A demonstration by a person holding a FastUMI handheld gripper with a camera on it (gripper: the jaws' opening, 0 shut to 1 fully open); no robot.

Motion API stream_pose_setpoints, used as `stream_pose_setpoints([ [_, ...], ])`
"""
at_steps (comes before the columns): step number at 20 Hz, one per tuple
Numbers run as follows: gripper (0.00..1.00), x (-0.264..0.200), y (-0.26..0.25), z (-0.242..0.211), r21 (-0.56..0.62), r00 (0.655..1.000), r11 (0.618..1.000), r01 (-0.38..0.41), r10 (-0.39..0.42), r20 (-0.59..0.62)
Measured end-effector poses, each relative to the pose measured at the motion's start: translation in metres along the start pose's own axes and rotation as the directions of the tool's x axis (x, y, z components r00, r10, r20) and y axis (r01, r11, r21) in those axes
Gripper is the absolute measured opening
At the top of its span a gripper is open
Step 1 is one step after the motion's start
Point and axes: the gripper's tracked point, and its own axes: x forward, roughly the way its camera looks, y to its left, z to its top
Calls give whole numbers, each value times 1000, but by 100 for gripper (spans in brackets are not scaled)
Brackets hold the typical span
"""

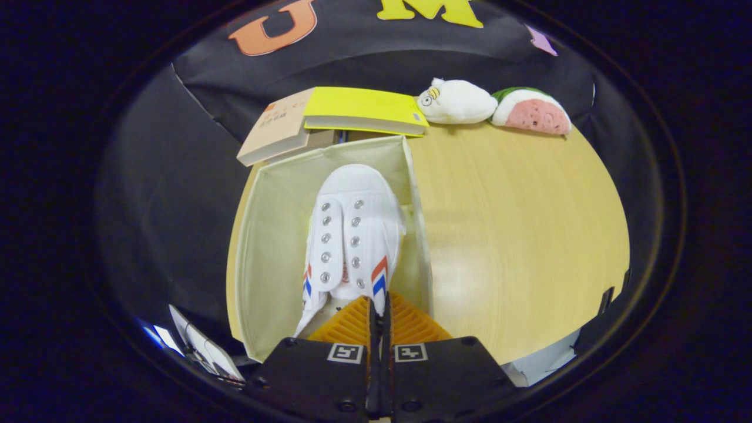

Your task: Open the storage box then place both shoes into the box .Put the left shoe in first, then the right shoe, with the right side of both shoes facing outward in a uniform manner.

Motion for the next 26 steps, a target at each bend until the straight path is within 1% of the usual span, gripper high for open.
stream_pose_setpoints([
  [1,6,1,-2,0,10,1000,1000,19,-19,5],
  [3,6,4,1,1,25,999,999,28,-29,14],
  [5,6,6,1,1,18,998,999,51,-52,19],
  [6,8,4,2,2,9,998,998,55,-55,31],
  [7,16,3,3,3,0,997,998,58,-58,45],
  [8,21,-1,5,7,-9,996,998,62,-62,71],
  [9,34,-9,4,10,-23,992,997,80,-77,103],
  [10,38,-15,7,14,-37,988,996,84,-79,131],
  [11,49,-22,9,17,-50,985,994,93,-84,151],
  [12,55,-27,8,18,-56,980,993,107,-96,173],
  [13,69,-36,8,20,-63,975,991,114,-100,198],
  [16,85,-60,5,25,-69,953,990,121,-97,286],
  [18,85,-78,0,26,-83,931,988,131,-94,351],
  [20,84,-96,-4,28,-105,898,985,137,-79,432],
  [23,85,-125,-11,29,-161,823,977,141,-25,568],
  [26,85,-157,-22,24,-201,748,972,118,46,662],
])
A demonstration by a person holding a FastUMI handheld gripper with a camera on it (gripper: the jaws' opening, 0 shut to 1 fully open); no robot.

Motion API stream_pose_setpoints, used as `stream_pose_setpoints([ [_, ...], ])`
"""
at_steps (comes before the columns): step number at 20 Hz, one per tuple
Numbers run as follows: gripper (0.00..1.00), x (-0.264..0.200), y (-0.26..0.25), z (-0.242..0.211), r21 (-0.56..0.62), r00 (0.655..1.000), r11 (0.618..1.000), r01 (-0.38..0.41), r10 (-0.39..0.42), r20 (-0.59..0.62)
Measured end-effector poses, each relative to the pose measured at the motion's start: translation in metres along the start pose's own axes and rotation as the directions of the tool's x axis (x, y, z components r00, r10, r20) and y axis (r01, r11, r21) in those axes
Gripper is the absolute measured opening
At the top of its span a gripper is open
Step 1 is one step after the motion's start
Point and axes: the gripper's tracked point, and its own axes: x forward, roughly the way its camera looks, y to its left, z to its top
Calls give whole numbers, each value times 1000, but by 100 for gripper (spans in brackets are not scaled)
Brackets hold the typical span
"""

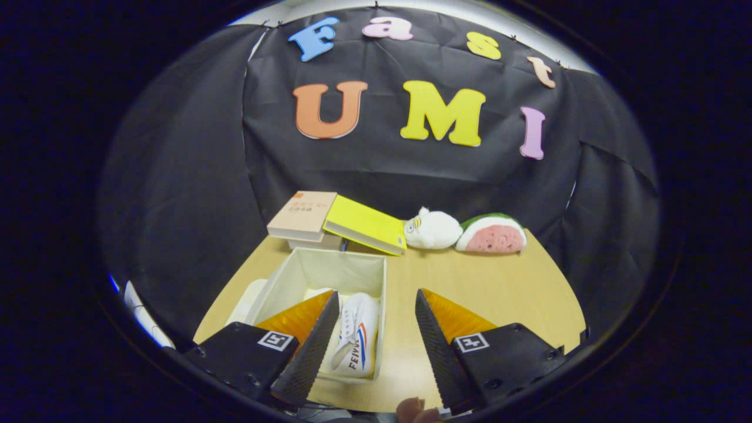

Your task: Open the storage box then place both shoes into the box .Put the left shoe in first, then the right shoe, with the right side of both shoes facing outward in a uniform manner.

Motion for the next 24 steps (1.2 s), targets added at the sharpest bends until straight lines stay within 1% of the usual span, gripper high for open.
stream_pose_setpoints([
  [1,85,-11,-8,4,1,999,1000,-9,9,36],
  [2,93,-20,-18,9,1,998,1000,-21,21,61],
  [3,100,-25,-29,8,9,996,1000,-18,18,82],
  [5,100,-55,-56,6,30,995,1000,-9,6,103],
  [6,100,-63,-70,5,41,993,999,-3,-2,121],
  [8,100,-84,-100,3,61,984,998,6,-16,180],
  [11,100,-117,-135,-4,44,965,999,22,-32,260],
  [13,100,-147,-155,-7,25,946,999,41,-47,322],
  [15,100,-175,-167,-8,5,915,999,40,-38,402],
  [18,100,-208,-188,-18,7,885,998,61,-58,461],
  [20,100,-223,-196,-23,34,880,997,63,-72,470],
  [24,100,-229,-208,-37,57,895,994,95,-110,433],
])
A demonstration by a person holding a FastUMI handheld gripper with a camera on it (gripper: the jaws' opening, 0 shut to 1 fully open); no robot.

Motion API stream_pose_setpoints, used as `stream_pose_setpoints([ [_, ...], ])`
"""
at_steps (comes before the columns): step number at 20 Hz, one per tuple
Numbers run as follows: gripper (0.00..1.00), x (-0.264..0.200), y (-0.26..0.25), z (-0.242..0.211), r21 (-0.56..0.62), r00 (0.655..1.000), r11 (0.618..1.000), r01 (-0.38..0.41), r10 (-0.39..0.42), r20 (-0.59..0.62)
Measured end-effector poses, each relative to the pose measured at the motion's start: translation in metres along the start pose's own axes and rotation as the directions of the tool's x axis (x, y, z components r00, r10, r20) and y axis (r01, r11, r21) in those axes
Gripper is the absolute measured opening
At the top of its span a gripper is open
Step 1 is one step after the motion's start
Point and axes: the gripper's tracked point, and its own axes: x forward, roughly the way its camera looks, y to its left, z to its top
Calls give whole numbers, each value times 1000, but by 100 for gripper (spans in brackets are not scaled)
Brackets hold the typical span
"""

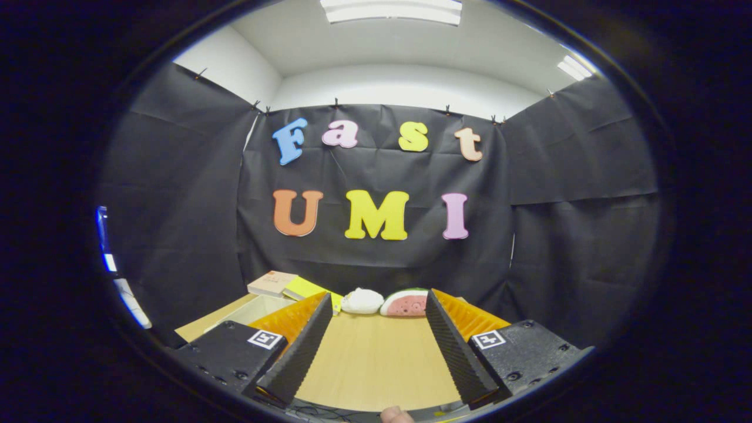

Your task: Open the storage box then place both shoes into the box .Put the left shoe in first, then the right shoe, with the right side of both shoes facing outward in a uniform manner.

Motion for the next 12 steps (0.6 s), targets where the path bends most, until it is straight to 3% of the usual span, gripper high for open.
stream_pose_setpoints([
  [12,100,12,4,-15,78,998,997,24,-19,-64],
])
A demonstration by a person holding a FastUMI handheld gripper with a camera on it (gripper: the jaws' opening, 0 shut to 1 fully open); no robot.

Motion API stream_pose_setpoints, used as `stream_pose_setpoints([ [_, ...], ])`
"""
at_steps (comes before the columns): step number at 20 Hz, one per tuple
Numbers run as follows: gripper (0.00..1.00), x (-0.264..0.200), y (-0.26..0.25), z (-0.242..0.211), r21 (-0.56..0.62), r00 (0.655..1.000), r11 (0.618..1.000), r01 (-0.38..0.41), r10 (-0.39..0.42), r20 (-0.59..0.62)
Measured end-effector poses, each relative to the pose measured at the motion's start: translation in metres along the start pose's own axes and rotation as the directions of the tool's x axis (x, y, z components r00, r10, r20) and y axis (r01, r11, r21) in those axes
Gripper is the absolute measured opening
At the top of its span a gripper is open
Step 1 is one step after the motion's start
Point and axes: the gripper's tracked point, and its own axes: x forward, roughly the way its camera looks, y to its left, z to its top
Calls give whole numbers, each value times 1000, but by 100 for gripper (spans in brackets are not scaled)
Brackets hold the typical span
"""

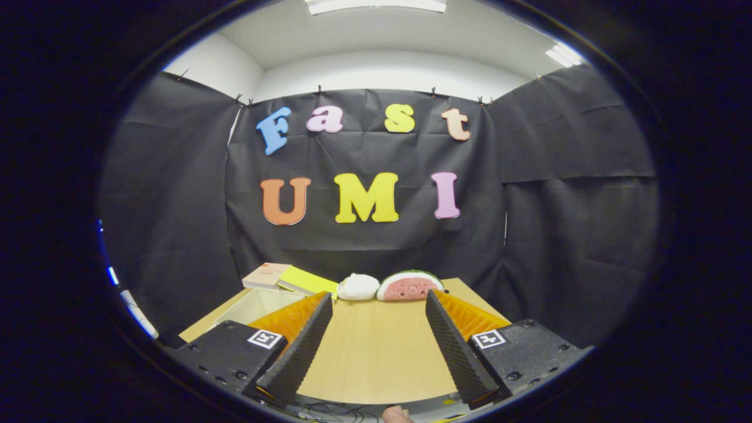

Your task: Open the storage box then place both shoes into the box .Put the left shoe in first, then the right shoe, with the right side of both shoes facing outward in a uniform manner.

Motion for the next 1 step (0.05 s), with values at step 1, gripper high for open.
stream_pose_setpoints([
  [1,100,0,2,0,-3,1000,1000,0,0,2],
])
